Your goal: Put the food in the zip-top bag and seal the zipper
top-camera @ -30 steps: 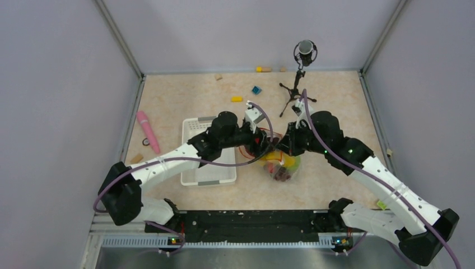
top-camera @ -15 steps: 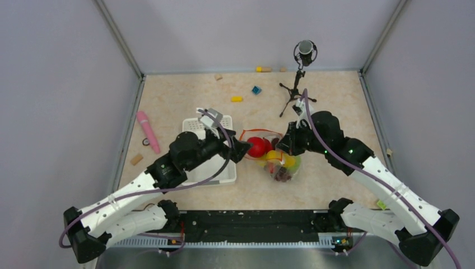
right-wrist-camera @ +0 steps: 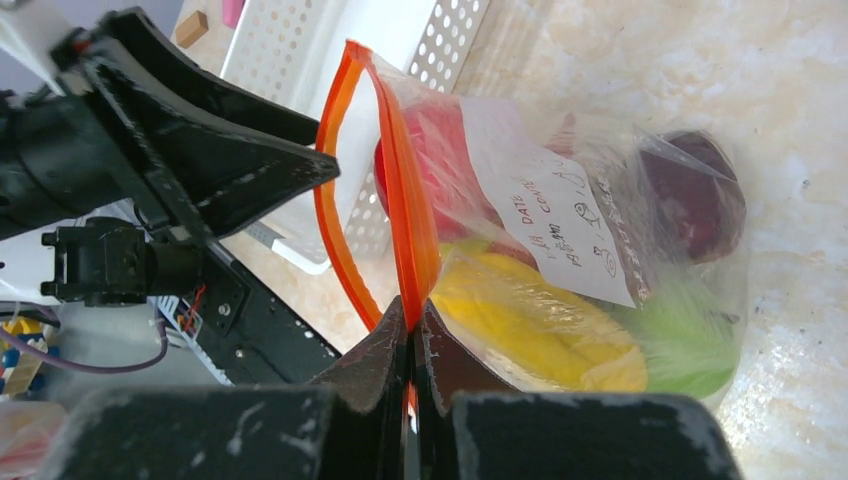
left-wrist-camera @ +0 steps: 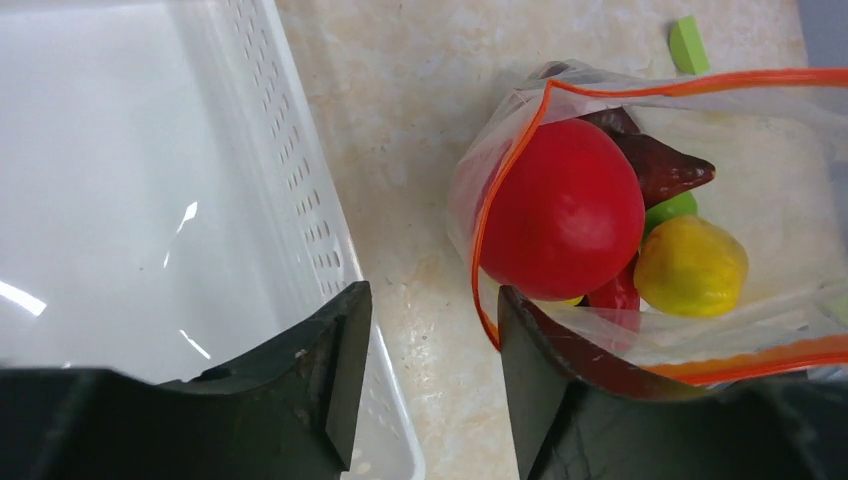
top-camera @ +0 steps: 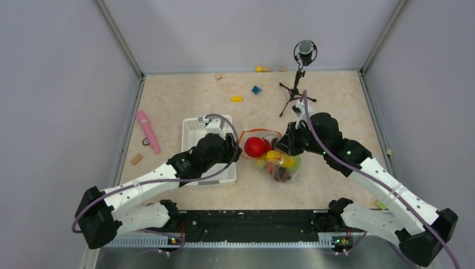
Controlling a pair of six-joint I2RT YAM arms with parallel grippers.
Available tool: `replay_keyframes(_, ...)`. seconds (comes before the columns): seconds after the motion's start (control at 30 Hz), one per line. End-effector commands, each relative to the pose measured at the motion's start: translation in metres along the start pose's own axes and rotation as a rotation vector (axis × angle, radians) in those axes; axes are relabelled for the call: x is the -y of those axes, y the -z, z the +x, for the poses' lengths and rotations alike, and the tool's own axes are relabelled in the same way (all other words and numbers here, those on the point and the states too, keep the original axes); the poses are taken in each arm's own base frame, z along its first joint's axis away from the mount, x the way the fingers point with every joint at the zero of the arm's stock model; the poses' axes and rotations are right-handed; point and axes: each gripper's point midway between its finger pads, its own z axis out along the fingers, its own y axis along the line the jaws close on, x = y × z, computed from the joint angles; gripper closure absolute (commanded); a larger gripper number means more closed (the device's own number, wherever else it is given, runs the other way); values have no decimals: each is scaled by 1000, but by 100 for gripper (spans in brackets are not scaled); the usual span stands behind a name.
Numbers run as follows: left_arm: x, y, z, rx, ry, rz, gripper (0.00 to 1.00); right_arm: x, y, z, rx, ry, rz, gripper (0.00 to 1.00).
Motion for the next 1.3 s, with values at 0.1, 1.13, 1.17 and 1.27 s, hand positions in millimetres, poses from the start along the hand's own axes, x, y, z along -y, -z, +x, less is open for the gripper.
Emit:
replay_keyframes(0.1, 34, -21, -17, 12, 29, 70, 58, -4, 5, -14, 71, 3, -22, 100)
replay_keyframes(1.13, 158, -45, -56, -45, -599, 556, 100, -29, 37, 3, 18, 126, -180, 58)
replay_keyframes(1.17, 158, -46, -56, -48, -614, 558, 100, -19, 41, -2, 37, 124, -106, 53)
replay_keyframes(1.27, 163, -45, -59, -47, -656, 577, 100, 8, 59, -15, 85, 114, 85, 41)
